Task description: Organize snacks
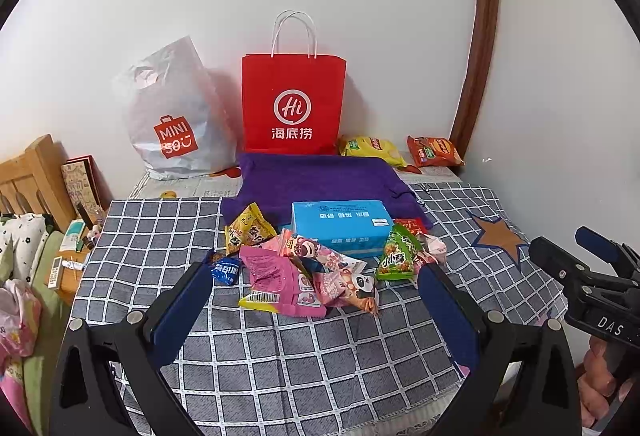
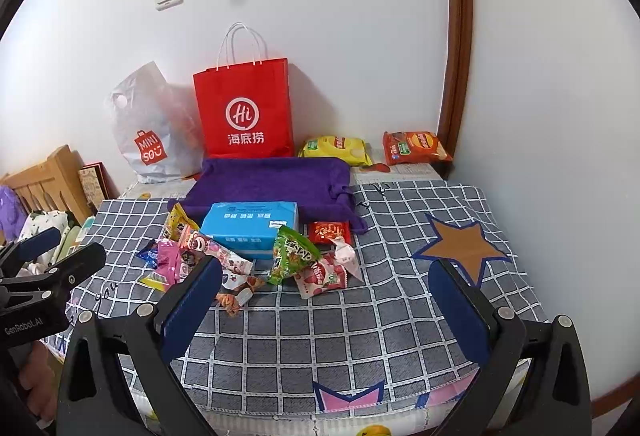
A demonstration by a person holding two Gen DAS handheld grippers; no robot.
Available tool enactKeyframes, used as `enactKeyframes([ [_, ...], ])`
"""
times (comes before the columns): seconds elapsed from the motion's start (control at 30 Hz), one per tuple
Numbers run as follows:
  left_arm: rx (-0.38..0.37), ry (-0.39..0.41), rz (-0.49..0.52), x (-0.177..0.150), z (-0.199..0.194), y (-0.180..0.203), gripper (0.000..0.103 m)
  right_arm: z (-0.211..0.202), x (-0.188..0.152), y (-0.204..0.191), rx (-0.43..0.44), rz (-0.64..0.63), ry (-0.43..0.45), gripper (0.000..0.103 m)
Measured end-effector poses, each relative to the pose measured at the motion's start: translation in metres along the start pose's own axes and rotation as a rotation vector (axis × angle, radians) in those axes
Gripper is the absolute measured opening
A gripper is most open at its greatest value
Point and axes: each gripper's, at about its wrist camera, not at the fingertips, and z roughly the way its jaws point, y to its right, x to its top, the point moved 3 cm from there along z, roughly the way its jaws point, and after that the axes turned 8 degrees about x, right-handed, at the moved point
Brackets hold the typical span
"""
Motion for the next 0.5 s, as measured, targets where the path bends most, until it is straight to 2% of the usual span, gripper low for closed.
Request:
enactKeyframes([
  [0.23,0.028,0.014,0.014,-0.0014,-0.0021,0.0024,0.103,-0.0003,-0.0006,-0.0012,0.001,-0.003,0.001,0.102],
  [0.5,0.016,0.014,0.008,-0.003,-0.0027,0.0015,0.103,0.0006,-0.0007,-0.0014,0.001,-0.002,-0.001,0.102],
])
